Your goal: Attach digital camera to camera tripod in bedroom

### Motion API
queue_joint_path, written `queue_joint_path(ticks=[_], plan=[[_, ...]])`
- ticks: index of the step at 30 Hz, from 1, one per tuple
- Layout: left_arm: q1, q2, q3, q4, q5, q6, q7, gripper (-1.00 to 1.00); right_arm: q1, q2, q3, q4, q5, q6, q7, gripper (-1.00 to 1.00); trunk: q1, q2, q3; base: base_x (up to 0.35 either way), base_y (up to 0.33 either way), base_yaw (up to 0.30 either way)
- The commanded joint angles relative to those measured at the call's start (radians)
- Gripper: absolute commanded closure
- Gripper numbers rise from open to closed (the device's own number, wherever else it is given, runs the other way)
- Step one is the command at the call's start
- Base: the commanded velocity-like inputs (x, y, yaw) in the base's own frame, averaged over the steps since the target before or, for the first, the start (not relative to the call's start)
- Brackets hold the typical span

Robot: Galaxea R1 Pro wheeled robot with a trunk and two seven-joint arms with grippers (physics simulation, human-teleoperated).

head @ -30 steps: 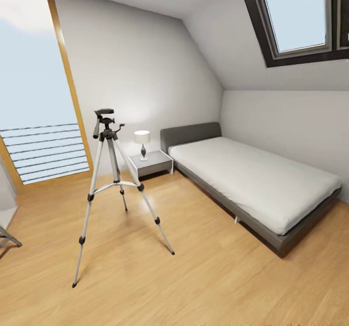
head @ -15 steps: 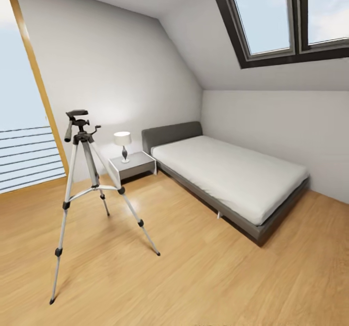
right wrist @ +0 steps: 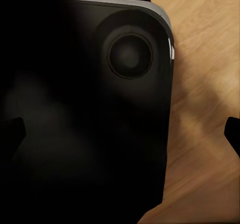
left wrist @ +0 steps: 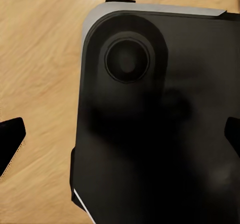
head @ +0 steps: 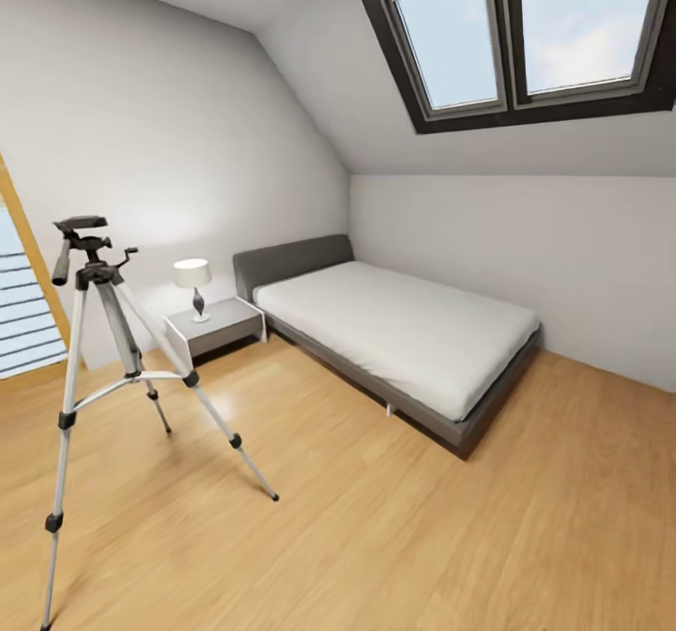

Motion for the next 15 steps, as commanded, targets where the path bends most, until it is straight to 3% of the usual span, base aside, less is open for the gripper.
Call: queue_joint_path(ticks=[1, 15], plan=[[0.0, 0.0, 0.002, -0.002, 0.009, -0.001, 0.0, -1.0, 0.0, 0.0, 0.001, 0.0, 0.001, -0.002, -0.001, -1.0, 0.0, 0.0, -0.001, 0.0, 0.0, -0.284], [0.0, 0.0, 0.002, -0.002, 0.009, -0.001, 0.0, -1.0, 0.0, 0.003, 0.001, 0.0, 0.002, -0.002, 0.0, -1.0, 0.0, 0.0, 0.0, 0.0, 0.0, -0.284]])
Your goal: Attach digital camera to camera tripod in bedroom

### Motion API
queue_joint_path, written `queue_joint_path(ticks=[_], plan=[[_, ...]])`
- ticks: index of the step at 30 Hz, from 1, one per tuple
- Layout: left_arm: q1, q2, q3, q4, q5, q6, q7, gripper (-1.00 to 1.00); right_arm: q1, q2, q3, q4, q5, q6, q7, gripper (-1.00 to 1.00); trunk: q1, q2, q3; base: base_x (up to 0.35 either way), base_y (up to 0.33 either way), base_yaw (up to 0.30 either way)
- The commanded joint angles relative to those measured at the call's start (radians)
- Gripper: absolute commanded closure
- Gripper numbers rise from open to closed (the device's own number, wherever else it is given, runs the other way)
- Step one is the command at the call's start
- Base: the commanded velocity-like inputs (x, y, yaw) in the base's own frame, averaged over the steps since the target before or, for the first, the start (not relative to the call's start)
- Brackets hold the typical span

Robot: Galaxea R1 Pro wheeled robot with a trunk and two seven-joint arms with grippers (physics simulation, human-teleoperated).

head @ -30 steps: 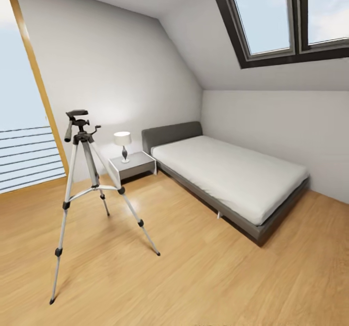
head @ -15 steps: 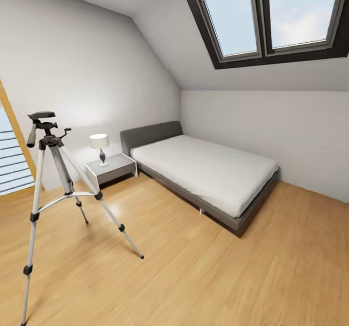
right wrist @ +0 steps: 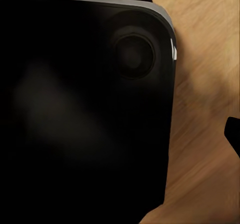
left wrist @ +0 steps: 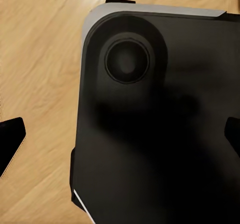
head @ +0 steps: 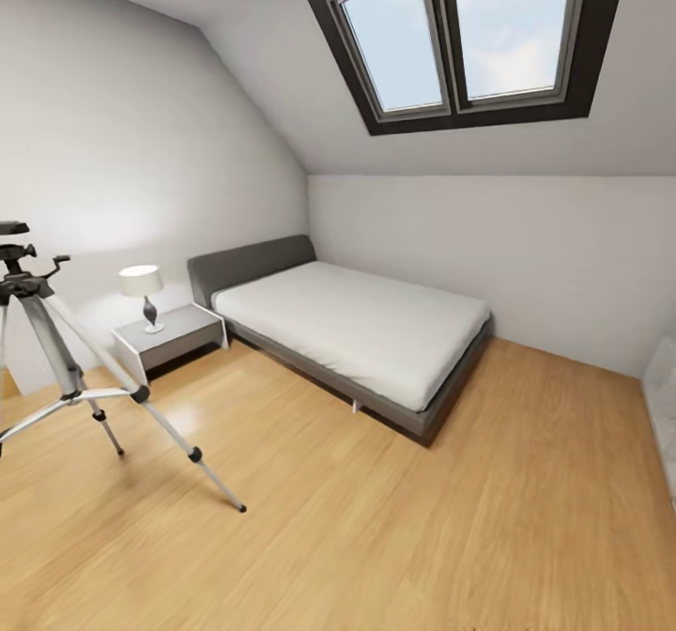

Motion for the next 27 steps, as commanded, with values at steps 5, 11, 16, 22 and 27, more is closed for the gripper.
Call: queue_joint_path(ticks=[5, 11, 16, 22, 27], plan=[[0.001, 0.0, 0.002, -0.002, 0.009, -0.001, 0.0, -1.0, 0.0, 0.001, 0.0, 0.0, 0.001, -0.002, -0.001, -1.0, 0.0, 0.0, 0.001, 0.0, 0.0, -0.284], [0.001, 0.0, 0.002, -0.002, 0.009, -0.001, 0.0, -1.0, 0.0, -0.002, 0.001, 0.0, 0.0, -0.002, -0.001, -1.0, 0.0, 0.0, 0.004, 0.0, 0.0, -0.284], [0.001, 0.0, 0.002, -0.002, 0.009, -0.001, 0.0, -1.0, 0.0, -0.004, 0.002, 0.0, 0.0, -0.001, -0.001, -1.0, 0.0, 0.0, 0.007, 0.0, 0.0, -0.284], [0.001, 0.0, 0.002, -0.002, 0.009, -0.001, 0.0, -1.0, 0.0, -0.004, 0.002, 0.0, -0.001, 0.001, -0.001, -1.0, 0.0, 0.0, 0.01, 0.0, 0.0, -0.284], [0.001, 0.0, 0.002, -0.002, 0.009, -0.001, 0.0, -1.0, 0.0, -0.005, 0.001, 0.0, -0.001, -0.002, -0.001, -1.0, 0.0, 0.0, 0.012, 0.0, 0.0, -0.284]])
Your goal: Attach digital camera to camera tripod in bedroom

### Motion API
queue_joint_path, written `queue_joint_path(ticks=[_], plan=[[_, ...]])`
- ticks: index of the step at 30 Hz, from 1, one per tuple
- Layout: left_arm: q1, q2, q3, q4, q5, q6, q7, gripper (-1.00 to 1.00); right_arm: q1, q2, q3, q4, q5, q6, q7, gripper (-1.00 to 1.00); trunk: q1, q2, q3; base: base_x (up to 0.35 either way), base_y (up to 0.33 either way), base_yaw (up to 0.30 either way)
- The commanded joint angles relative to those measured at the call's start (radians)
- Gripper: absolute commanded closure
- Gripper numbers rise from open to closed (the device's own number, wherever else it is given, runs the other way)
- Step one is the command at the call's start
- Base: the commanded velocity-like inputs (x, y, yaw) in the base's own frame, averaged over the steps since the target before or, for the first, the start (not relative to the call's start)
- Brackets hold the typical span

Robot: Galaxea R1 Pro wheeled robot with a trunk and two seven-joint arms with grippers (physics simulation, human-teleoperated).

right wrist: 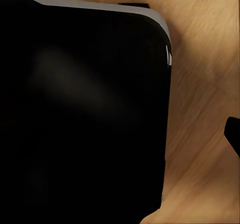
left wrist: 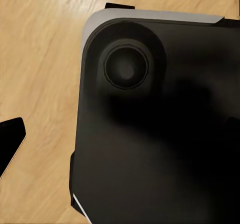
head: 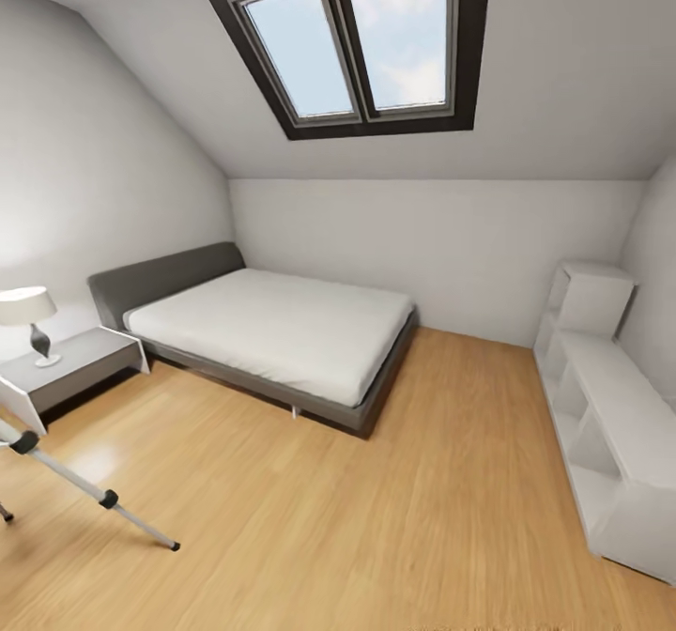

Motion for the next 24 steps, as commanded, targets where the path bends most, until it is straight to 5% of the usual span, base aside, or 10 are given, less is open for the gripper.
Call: queue_joint_path(ticks=[1, 24], plan=[[0.001, 0.0, 0.002, -0.002, 0.009, -0.001, 0.0, -1.0, 0.0, 0.0, 0.0, 0.0, 0.0, -0.002, -0.001, -1.0, 0.0, 0.0, -0.001, 0.0, 0.0, -0.284], [0.0, 0.0, 0.002, -0.002, 0.009, -0.001, 0.0, -1.0, 0.0, -0.001, -0.001, 0.0, 0.001, -0.003, -0.001, -1.0, 0.0, 0.0, 0.0, 0.0, 0.0, -0.278]])
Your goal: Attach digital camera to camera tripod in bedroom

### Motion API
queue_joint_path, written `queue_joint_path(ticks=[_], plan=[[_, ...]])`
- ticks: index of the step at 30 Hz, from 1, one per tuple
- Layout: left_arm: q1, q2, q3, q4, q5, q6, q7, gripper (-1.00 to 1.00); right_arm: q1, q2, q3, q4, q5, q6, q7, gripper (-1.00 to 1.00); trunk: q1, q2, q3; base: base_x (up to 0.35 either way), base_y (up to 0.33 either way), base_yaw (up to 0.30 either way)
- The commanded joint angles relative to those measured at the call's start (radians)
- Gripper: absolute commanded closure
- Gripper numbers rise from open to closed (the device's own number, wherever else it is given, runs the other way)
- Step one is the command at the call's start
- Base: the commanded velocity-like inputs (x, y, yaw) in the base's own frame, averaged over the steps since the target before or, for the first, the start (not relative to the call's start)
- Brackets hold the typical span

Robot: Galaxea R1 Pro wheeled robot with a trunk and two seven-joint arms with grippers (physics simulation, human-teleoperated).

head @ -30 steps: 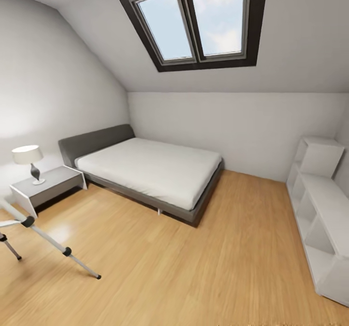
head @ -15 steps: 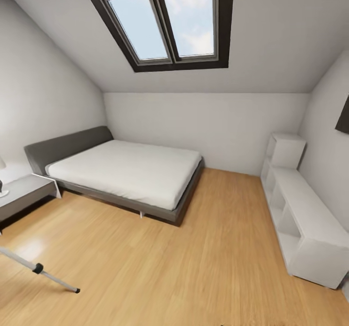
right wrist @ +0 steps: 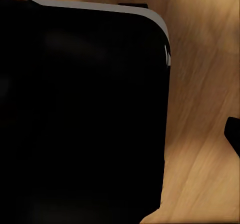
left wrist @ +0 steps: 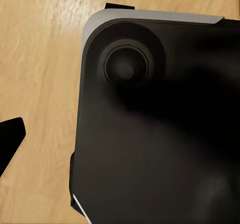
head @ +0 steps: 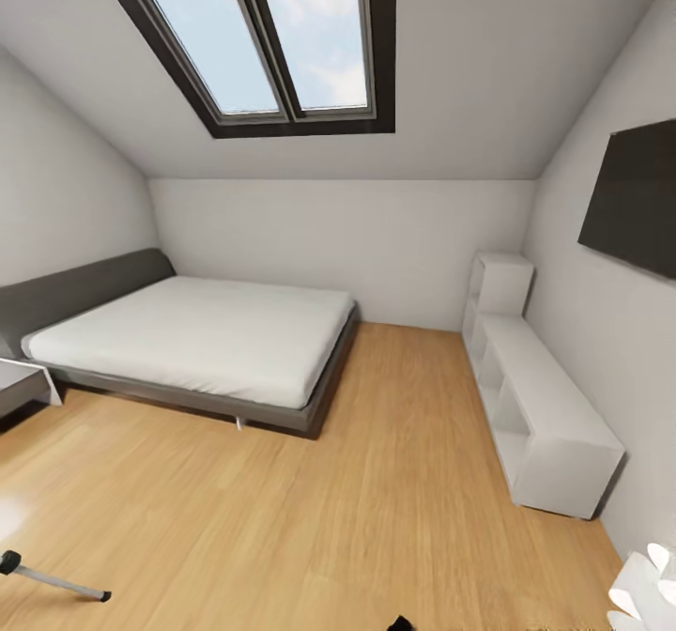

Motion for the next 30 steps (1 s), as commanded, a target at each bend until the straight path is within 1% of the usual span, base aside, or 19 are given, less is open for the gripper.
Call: queue_joint_path(ticks=[1, 6, 13, 17, 20, 27, 30], plan=[[0.001, 0.0, 0.002, -0.002, 0.009, -0.001, 0.0, -1.0, 0.0, 0.0, 0.001, 0.0, 0.001, -0.002, -0.001, -1.0, 0.0, 0.0, -0.001, 0.0, 0.0, -0.175], [0.001, 0.0, 0.002, -0.002, 0.009, -0.001, 0.0, -1.0, 0.0, -0.002, 0.001, 0.0, 0.002, -0.002, -0.001, -1.0, 0.0, 0.0, -0.001, 0.0, 0.0, -0.082], [0.001, 0.0, 0.002, -0.002, 0.009, -0.001, 0.0, -1.0, 0.0, -0.007, 0.003, 0.0, 0.004, -0.001, 0.003, -1.0, 0.0, 0.0, -0.001, 0.0, 0.0, -0.018], [0.001, 0.0, 0.003, -0.002, 0.01, -0.001, 0.0, -1.0, 0.0, -0.008, 0.004, 0.0, 0.021, -0.001, 0.004, -1.0, 0.0, 0.0, -0.001, 0.0, 0.0, -0.004], [0.001, -0.002, 0.005, -0.003, 0.013, 0.0, 0.0, -1.0, 0.0, -0.009, 0.004, 0.0, 0.054, -0.001, 0.004, -1.0, 0.0, 0.0, -0.001, 0.0, 0.0, -0.002], [0.001, -0.017, 0.01, -0.002, 0.014, 0.0, 0.0, -1.0, 0.0, -0.009, 0.003, 0.0, 0.17, -0.008, 0.003, -1.0, 0.0, 0.0, -0.001, 0.0, 0.0, 0.0], [0.001, -0.021, 0.014, -0.001, 0.017, -0.001, 0.0, -1.0, 0.0, -0.009, 0.002, 0.0, 0.212, -0.012, 0.002, -1.0, 0.0, 0.0, -0.001, 0.0, 0.0, 0.0]])
